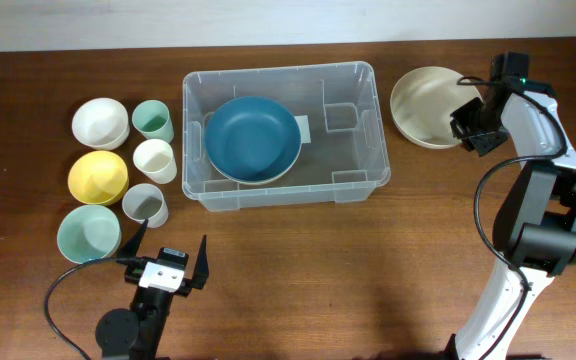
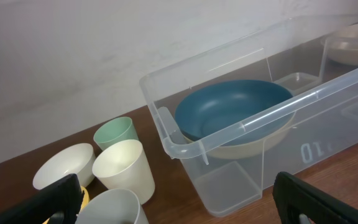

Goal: Pack container
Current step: 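Grasp the remaining cream bowl rim with the right gripper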

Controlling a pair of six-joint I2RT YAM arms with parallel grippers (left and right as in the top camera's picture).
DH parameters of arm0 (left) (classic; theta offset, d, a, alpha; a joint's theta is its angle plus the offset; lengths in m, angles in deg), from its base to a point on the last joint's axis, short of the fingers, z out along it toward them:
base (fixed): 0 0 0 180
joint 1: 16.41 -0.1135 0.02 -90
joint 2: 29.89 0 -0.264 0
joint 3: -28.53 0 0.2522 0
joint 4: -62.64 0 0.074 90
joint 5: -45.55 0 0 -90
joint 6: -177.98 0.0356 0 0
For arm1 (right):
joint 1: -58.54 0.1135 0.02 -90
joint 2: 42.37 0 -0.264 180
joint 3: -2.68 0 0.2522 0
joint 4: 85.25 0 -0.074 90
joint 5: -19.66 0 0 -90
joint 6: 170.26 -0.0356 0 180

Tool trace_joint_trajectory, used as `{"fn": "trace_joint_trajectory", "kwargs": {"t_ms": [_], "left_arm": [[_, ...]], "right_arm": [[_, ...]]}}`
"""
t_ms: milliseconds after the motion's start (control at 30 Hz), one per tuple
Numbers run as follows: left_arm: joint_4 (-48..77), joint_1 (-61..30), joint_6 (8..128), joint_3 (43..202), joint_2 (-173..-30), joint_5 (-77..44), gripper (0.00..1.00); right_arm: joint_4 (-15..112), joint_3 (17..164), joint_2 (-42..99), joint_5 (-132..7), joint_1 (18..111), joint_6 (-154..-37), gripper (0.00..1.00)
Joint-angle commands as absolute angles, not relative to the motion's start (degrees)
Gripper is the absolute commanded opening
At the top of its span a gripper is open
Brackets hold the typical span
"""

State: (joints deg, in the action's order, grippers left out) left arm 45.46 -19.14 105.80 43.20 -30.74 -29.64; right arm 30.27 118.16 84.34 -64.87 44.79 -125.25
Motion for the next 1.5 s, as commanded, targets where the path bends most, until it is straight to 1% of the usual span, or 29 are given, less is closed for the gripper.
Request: {"fn": "trace_joint_trajectory", "kwargs": {"t_ms": [0,100,1467], "left_arm": [[45.4,-19.5,105.2,42.8,-30.6,-28.8,1.00],[45.4,-19.5,105.2,42.8,-30.6,-28.8,1.00],[45.4,-19.5,105.2,42.8,-30.6,-28.8,1.00]], "right_arm": [[30.2,117.8,85.0,-65.0,45.1,-125.1,0.28],[29.8,117.8,85.2,-65.0,45.2,-125.1,0.30],[30.1,117.7,86.4,-66.0,45.2,-123.8,0.29]]}}
